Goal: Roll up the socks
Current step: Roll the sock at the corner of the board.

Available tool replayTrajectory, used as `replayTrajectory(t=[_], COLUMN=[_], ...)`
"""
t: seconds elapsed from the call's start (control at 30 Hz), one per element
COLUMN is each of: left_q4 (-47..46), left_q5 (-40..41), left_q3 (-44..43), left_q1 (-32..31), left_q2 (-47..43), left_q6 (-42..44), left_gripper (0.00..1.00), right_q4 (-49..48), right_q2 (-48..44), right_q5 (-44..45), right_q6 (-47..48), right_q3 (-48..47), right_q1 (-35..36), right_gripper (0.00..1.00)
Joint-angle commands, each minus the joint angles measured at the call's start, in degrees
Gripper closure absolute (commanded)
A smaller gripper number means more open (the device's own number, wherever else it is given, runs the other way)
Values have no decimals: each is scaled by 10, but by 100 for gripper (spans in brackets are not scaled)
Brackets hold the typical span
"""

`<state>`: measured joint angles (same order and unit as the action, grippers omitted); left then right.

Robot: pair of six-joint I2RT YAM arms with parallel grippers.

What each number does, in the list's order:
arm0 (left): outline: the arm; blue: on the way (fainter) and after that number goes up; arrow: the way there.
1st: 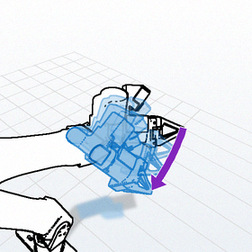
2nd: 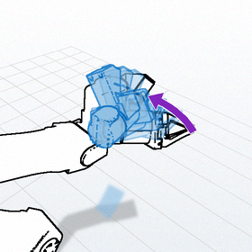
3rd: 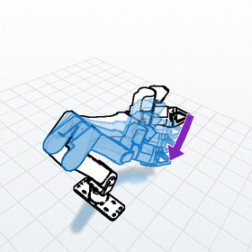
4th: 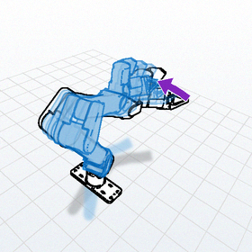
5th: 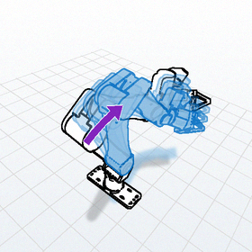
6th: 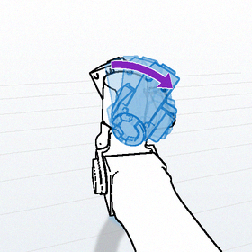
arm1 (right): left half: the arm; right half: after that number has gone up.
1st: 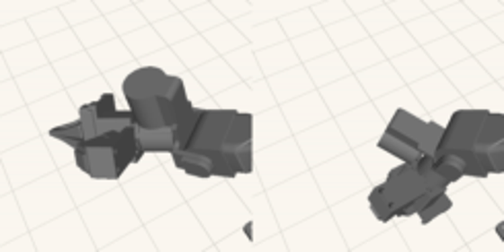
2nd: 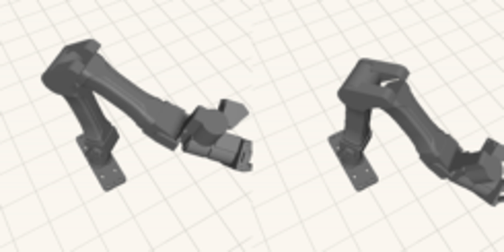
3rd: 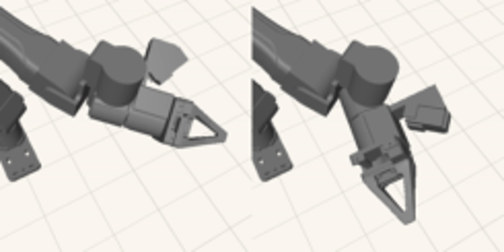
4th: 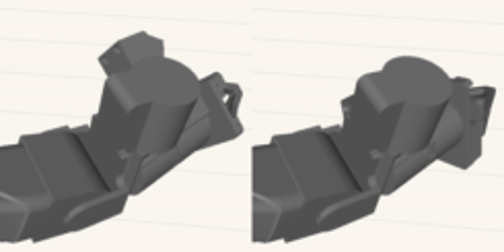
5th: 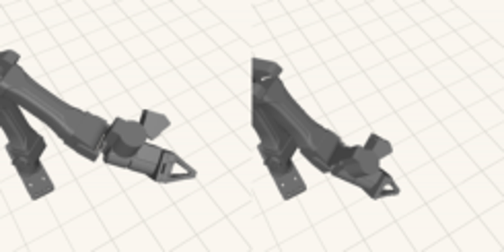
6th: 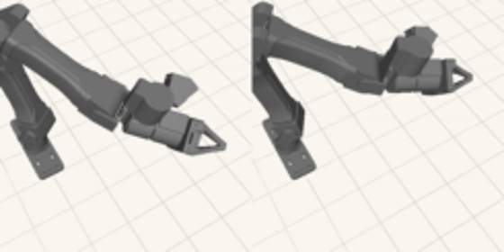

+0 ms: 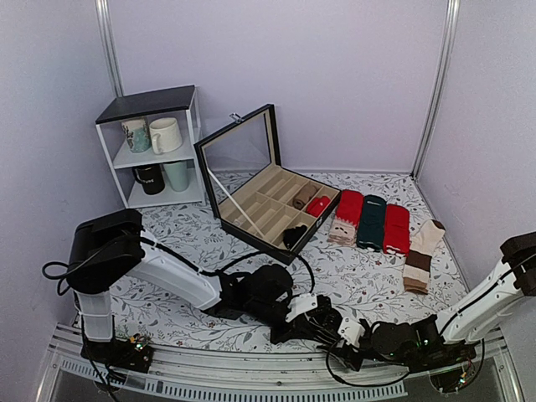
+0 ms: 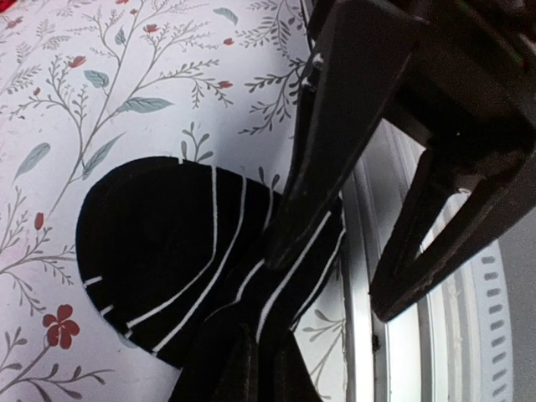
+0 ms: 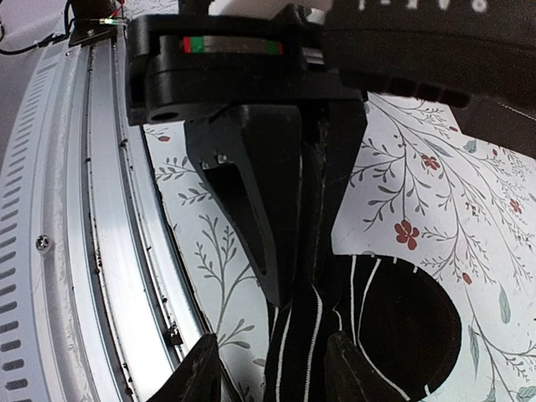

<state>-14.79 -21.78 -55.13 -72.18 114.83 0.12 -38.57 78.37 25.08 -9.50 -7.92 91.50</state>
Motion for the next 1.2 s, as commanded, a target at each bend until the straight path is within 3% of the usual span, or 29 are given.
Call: replayTrajectory(t=[0.0,0.43,0.67,0.73,0.97,1.07,1.17], left_q4=[192,187,173,168,72,-3,-63], left_q5=[12,8,27,39,102,132,151], left_q3=[44,44,54,55,81,106,134], left_q1=[-7,-5,-5,-5,-20,-35,-44], left_q2=[77,83,64,53,-62,-113,-146], left_q6=[-13,-9,-6,-1,34,64,101], left_gripper=[100,100,100,92,87,69,66], right_q4=[-19,-9,19,25,33,45,50], right_q2=[14,72,79,59,10,15,31], right_q5=[6,-9,-15,-16,-24,-23,-32], right_q6=[-19,-71,-117,-133,-217,-260,-308], right_q3=[4,-2,-3,7,52,54,56], right_q1=[5,5,5,5,5,5,4], right_gripper=[57,61,84,85,85,85,85])
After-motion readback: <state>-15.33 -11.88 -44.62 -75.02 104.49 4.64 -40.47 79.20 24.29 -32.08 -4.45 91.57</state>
